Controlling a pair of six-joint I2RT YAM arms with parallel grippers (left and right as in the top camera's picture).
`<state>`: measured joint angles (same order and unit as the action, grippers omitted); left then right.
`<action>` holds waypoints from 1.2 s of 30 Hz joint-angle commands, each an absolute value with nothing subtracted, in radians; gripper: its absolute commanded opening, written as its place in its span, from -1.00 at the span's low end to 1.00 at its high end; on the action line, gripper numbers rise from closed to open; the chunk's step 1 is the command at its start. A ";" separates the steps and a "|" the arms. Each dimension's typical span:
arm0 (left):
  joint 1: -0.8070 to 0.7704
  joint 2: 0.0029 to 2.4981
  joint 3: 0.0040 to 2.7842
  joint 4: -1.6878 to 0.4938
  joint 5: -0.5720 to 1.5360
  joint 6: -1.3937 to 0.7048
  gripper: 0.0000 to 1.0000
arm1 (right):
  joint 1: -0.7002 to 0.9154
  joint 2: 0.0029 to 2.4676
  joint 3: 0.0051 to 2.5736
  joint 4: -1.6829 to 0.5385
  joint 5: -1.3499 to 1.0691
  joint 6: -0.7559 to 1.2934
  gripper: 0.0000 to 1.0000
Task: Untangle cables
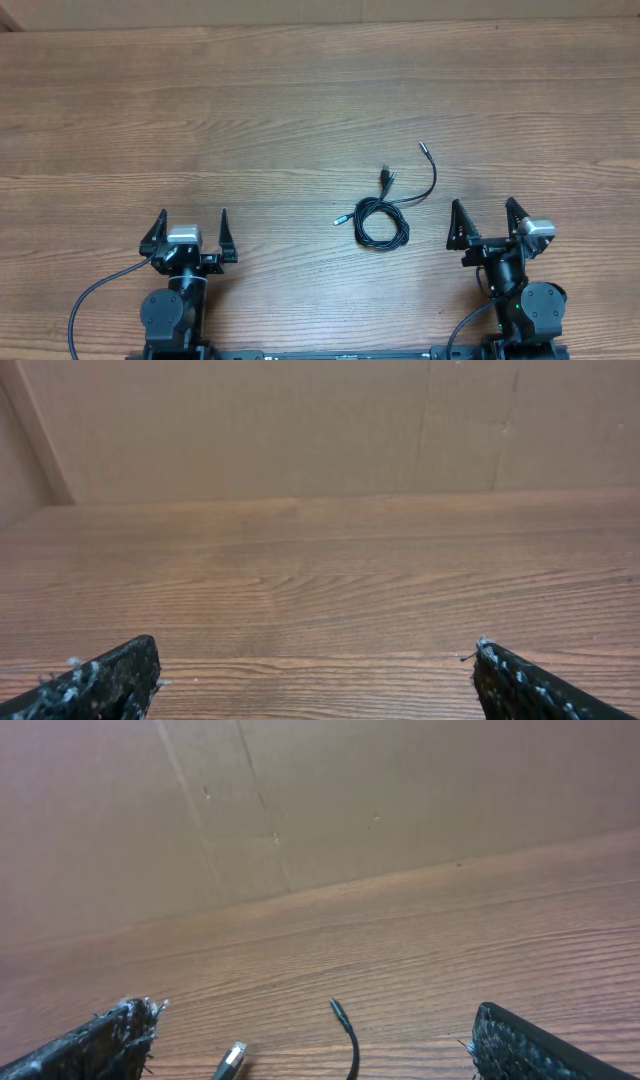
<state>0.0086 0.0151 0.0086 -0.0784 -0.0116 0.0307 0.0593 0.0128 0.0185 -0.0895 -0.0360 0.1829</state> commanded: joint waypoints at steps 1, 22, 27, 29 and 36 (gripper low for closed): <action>0.013 0.005 0.005 -0.078 -0.004 0.049 0.99 | 0.056 0.003 0.008 -0.082 -0.027 0.185 1.00; 0.013 0.005 0.005 -0.078 -0.004 0.049 0.99 | 0.056 0.003 0.008 -0.082 -0.027 0.185 1.00; 0.013 0.004 0.005 -0.078 -0.004 0.049 0.99 | 0.056 0.003 0.008 -0.082 -0.027 0.185 1.00; 0.013 0.005 0.005 -0.078 -0.004 0.049 0.99 | 0.056 0.003 0.008 -0.082 -0.027 0.185 1.00; 0.013 0.004 0.005 -0.055 -0.063 0.109 0.99 | 0.056 0.003 0.008 -0.082 -0.027 0.185 1.00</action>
